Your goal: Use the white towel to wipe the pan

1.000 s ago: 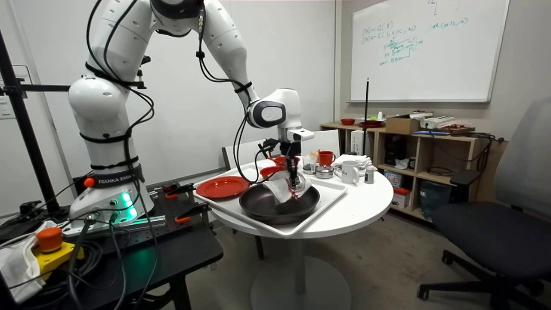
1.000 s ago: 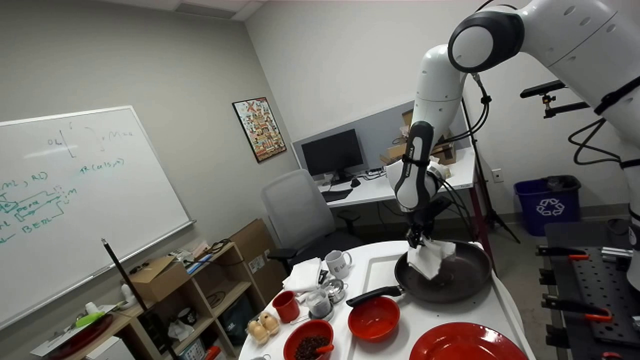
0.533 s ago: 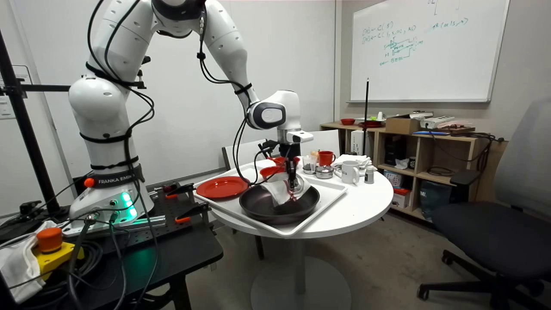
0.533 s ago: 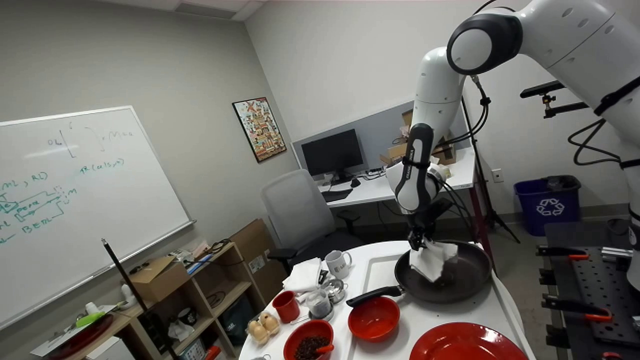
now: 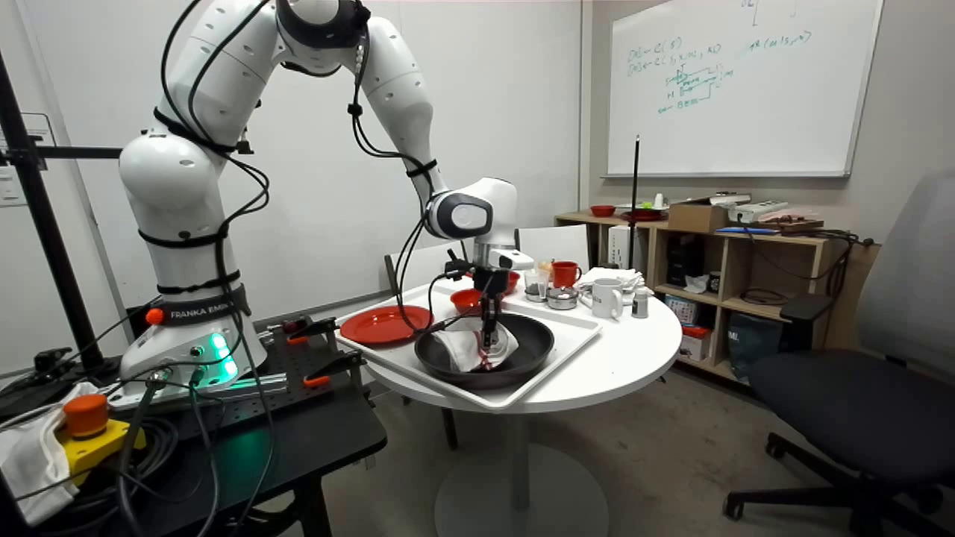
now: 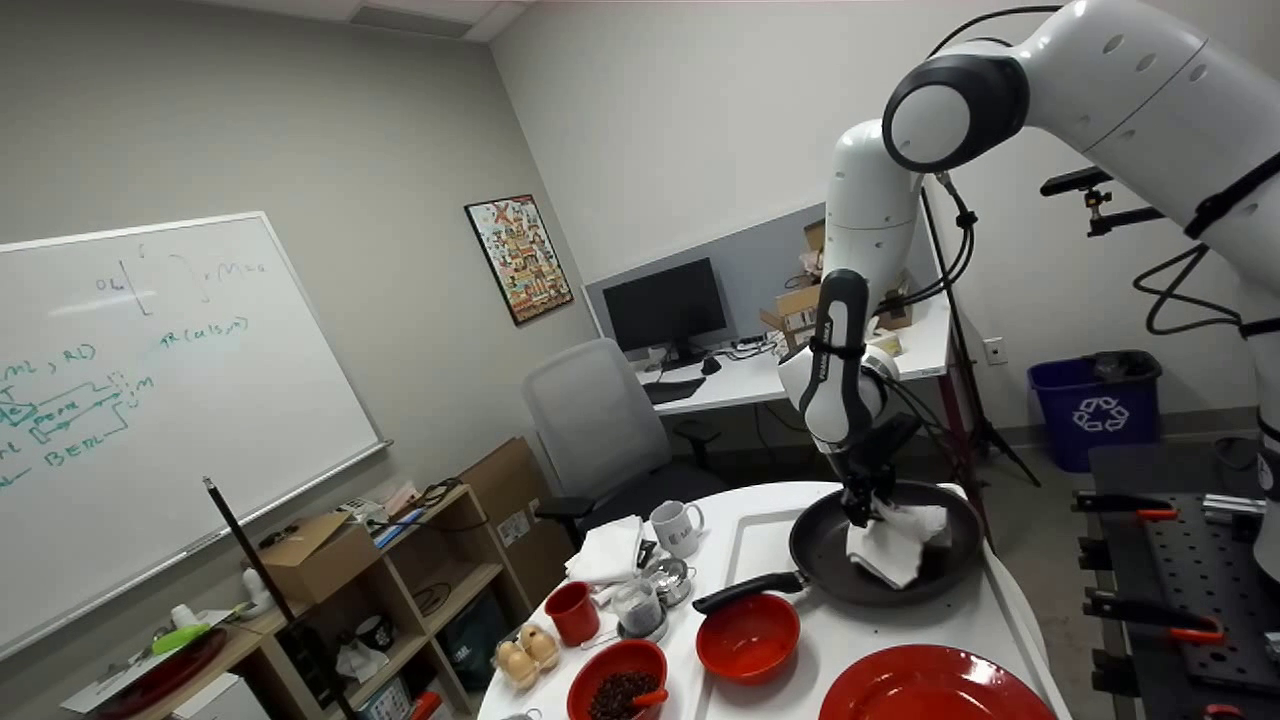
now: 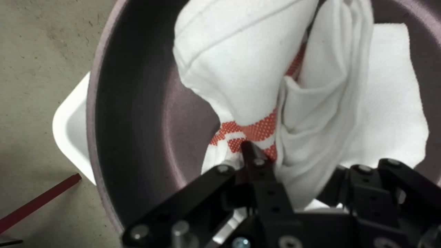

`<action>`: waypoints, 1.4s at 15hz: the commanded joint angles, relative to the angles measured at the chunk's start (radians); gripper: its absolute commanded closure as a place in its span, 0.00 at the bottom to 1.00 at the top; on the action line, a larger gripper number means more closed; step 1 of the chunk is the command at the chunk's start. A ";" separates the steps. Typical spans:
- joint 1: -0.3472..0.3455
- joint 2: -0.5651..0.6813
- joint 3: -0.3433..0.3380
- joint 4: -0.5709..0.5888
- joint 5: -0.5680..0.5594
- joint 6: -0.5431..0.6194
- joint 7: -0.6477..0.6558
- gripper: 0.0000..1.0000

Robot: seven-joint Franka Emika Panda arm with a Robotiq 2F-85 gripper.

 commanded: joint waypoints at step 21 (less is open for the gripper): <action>-0.256 0.210 0.258 0.122 0.040 0.581 -0.171 0.97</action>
